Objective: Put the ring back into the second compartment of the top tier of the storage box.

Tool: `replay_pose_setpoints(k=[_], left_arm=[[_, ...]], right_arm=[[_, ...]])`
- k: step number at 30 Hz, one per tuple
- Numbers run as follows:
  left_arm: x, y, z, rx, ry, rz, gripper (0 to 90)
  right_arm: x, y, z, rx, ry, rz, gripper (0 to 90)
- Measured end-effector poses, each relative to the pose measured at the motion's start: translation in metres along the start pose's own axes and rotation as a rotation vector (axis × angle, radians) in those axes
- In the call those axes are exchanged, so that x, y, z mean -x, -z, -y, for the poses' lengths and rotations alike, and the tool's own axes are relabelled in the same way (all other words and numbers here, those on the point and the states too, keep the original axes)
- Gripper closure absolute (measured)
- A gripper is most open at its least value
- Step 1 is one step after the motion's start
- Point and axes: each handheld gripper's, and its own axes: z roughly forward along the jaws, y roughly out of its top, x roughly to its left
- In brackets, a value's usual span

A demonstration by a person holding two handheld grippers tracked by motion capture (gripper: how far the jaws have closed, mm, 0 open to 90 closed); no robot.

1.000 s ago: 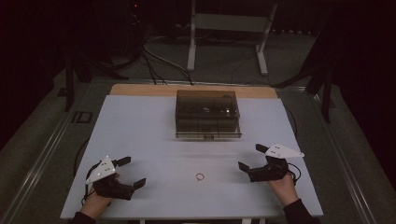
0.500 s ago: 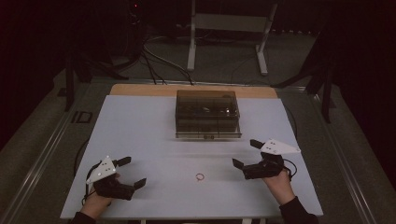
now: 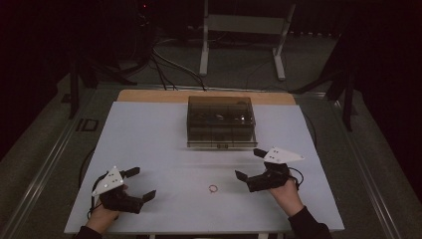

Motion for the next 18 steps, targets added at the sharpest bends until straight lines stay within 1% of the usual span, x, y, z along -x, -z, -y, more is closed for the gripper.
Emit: replay_pose_setpoints(k=[10, 16, 18], left_arm=[[0.000, 0.000, 0.000, 0.004, -0.001, -0.003, 0.0], [0.000, 0.000, 0.000, 0.004, -0.004, -0.003, 0.0], [0.001, 0.000, 0.000, -0.003, -0.006, -0.002, 0.0]], right_arm=[[-0.013, -0.018, -0.005, -0.015, 0.021, -0.052, 0.0], [-0.020, -0.032, -0.004, -0.043, 0.035, -0.076, 0.0], [-0.021, -0.035, -0.004, -0.049, 0.035, -0.080, 0.0]])
